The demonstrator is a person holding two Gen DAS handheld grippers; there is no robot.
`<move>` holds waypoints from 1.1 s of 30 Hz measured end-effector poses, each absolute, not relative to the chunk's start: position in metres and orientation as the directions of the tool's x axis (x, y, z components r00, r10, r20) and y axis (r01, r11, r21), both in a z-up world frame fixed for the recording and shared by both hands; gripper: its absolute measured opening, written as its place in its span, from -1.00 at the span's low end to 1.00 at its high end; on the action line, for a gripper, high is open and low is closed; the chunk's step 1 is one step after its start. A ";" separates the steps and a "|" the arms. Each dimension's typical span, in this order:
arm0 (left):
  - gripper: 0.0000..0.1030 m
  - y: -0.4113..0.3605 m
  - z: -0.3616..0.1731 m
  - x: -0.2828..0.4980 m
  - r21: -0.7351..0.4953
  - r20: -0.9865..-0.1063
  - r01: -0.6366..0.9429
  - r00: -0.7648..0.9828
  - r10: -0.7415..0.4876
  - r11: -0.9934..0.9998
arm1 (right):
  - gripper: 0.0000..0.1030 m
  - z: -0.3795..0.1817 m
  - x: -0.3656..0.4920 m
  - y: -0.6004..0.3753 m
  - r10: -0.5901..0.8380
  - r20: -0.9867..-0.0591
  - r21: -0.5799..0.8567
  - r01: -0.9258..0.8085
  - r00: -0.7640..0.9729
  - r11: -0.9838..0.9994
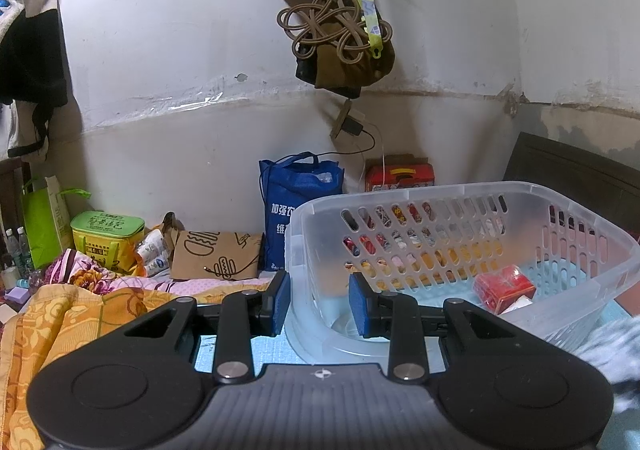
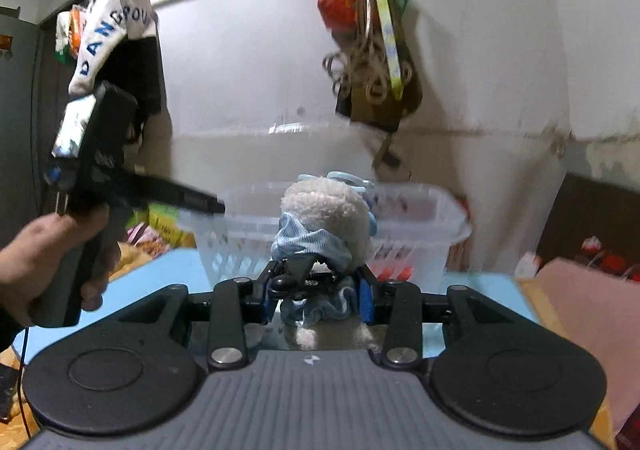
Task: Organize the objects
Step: 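Carry the white plush into the basket and open the right gripper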
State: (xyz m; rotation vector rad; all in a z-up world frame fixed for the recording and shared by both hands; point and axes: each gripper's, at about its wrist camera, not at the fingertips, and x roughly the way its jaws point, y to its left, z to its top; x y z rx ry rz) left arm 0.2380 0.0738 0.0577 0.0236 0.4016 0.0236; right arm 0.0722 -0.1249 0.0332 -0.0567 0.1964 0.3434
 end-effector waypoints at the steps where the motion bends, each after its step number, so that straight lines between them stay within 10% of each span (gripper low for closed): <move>1: -0.31 0.074 0.058 0.238 0.028 -0.390 -0.018 0.920 0.028 0.999 | -0.18 0.036 0.068 -0.126 0.330 -0.183 -0.023 -0.339 0.926 0.940; 13: -0.31 0.074 0.057 0.238 0.024 -0.386 -0.018 0.922 0.026 1.000 | -0.18 0.083 0.073 -0.137 0.311 -0.064 -0.013 -0.313 0.948 0.950; 33: -0.31 0.073 0.057 0.239 0.024 -0.385 -0.019 0.922 0.026 1.000 | -0.18 0.094 0.196 -0.123 0.247 -0.236 0.005 -0.253 0.940 0.968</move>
